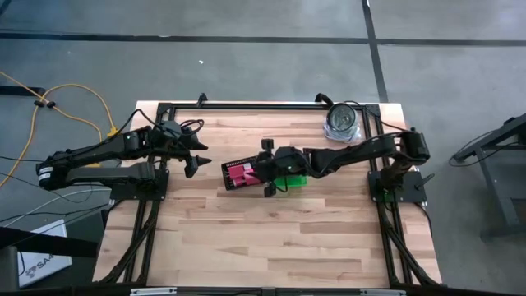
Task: Pick & Place Office items
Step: Return to Home Position
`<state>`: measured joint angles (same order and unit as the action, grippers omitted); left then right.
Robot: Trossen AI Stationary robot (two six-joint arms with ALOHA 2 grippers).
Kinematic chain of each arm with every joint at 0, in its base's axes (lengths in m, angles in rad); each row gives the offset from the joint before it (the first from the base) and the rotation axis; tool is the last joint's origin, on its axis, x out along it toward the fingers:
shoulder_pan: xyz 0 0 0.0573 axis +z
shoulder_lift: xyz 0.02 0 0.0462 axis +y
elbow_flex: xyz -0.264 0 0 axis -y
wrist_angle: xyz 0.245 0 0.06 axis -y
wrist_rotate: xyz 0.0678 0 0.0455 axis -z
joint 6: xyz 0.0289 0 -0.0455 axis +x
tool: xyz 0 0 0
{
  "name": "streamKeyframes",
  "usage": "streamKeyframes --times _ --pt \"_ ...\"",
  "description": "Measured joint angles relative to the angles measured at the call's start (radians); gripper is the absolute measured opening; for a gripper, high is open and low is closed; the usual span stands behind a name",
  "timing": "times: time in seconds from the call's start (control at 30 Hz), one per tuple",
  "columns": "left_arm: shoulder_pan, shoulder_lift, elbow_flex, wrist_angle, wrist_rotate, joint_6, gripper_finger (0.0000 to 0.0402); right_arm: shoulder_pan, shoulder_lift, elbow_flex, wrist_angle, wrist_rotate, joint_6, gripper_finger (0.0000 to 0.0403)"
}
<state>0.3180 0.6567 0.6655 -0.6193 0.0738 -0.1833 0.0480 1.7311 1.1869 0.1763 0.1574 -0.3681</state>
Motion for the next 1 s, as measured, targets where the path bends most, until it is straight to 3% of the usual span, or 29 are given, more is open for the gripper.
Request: streamKeyframes --times 0.4,0.6,0.87,1.0 --pt "0.000 0.000 0.000 0.000 0.000 0.000 0.0262 0.022 -0.051 0.000 0.006 0.045 -0.097 0.0148" --pt "0.000 0.000 0.000 0.000 0.000 0.000 0.0262 0.043 -0.155 -0.001 -0.153 0.072 -0.094 0.0148" --pt "0.000 0.000 0.000 0.000 0.000 0.000 0.0262 0.092 -0.278 -0.007 -0.433 0.281 0.138 0.0148" --pt "0.000 0.000 0.000 0.000 0.000 0.000 0.0262 0.108 -0.331 -0.043 -0.474 0.354 0.256 0.0148"
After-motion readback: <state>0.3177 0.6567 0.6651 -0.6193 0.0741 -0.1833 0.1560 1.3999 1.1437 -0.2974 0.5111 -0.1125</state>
